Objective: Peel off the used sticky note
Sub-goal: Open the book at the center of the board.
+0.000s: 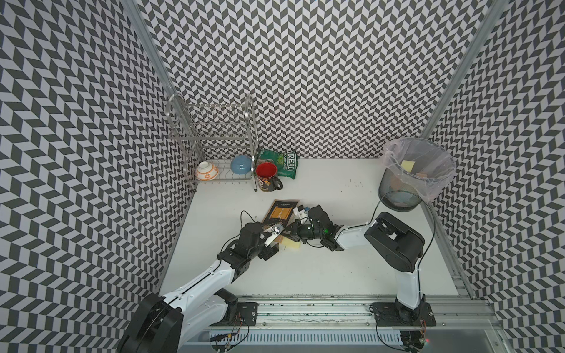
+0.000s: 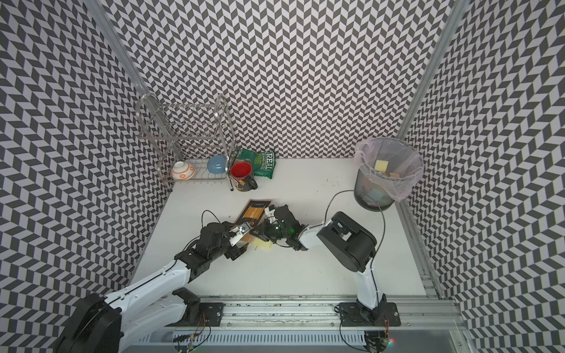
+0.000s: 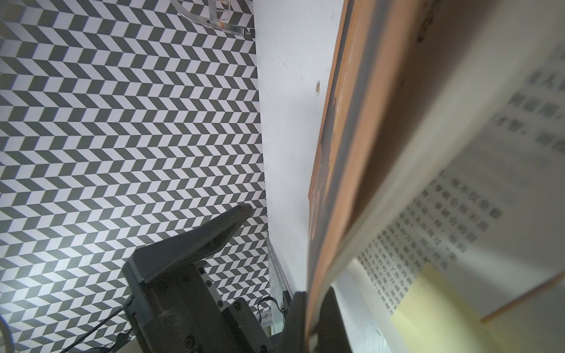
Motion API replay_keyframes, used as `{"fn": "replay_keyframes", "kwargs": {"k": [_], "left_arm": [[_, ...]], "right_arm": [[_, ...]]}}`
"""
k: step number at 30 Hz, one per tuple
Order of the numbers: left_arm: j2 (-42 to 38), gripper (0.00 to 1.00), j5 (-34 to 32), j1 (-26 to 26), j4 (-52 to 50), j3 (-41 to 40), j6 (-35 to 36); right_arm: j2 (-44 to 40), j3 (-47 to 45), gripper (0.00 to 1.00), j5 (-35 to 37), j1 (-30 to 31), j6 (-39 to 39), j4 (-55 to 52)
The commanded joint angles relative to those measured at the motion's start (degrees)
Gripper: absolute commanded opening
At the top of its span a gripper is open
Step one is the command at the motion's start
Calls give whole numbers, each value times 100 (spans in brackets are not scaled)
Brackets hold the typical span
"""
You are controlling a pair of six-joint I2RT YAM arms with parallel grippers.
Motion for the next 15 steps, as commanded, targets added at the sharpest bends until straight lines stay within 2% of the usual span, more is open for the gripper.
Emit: {"fn": "replay_keyframes", "kwargs": {"k": [1,8,15], "left_arm": [[18,95,-95,-67,435,-90,16],[229,97,-148,-145,638,-171,102],[-35,100,-153,-171,700,-314,194]], "right_arm": [[20,28,0,-139,-5,-12,379],[28,38,0,-172,-5,12,364],[11,47,0,-206,-10,2,351]]}}
